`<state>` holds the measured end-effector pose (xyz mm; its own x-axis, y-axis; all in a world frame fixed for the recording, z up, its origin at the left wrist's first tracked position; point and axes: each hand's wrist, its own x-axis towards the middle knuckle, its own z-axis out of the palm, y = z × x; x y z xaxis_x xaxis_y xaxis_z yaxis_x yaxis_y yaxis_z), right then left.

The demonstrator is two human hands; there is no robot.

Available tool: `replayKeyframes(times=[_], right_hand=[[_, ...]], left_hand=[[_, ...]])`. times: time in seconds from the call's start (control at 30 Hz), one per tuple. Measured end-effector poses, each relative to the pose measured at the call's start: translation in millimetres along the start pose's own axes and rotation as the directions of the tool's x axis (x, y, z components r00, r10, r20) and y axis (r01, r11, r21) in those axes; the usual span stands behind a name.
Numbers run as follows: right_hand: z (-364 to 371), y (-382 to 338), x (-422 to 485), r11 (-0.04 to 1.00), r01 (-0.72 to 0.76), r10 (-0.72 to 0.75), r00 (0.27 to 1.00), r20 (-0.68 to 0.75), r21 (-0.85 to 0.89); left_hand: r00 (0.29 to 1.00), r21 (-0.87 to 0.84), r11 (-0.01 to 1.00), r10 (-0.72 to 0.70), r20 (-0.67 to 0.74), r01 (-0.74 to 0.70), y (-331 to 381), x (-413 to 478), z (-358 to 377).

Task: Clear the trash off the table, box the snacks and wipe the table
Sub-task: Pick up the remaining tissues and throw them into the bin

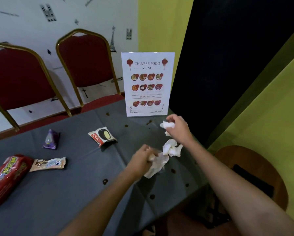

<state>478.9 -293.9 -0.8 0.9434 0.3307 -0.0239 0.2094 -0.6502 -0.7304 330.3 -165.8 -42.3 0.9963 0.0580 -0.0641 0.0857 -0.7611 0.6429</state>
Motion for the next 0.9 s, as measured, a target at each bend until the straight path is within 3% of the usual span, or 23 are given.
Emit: replayKeyframes(times=[0.1,0.27,0.47,0.6,0.7,0.9], right_hand=[[-9.9,17.8,-10.7,0.994,0.021,-0.003,0.985,0.171,-0.105],[7.1,41.0,-23.1,0.932,0.06,0.106,0.899,0.425,-0.359],[23.5,41.0,-25.1,0.792,0.172,0.109,0.904,0.412,-0.586],[23.0,38.4,-20.8,0.797,0.175,0.049,0.935,0.351,-0.578],[11.2,29.3,-10.3,0.831,0.152,0.002,0.961,0.276,-0.535],[-3.8,-11.9,5.2,0.913,0.126,-0.077,0.987,0.138,-0.389]], left_hand=[[0.977,0.213,0.975,0.008,0.213,-0.055,-2.9,1.6,20.4],[0.946,0.391,0.914,-0.022,0.323,-0.112,-8.7,0.9,30.8],[0.958,0.484,0.866,-0.019,0.285,-0.127,-6.3,4.1,40.3],[0.97,0.5,0.859,-0.017,0.242,-0.11,-8.2,8.5,42.3],[0.987,0.451,0.889,0.002,0.159,-0.074,-9.1,8.4,37.3],[0.974,0.014,0.989,-0.143,-0.177,0.148,-31.3,-7.1,-12.1]])
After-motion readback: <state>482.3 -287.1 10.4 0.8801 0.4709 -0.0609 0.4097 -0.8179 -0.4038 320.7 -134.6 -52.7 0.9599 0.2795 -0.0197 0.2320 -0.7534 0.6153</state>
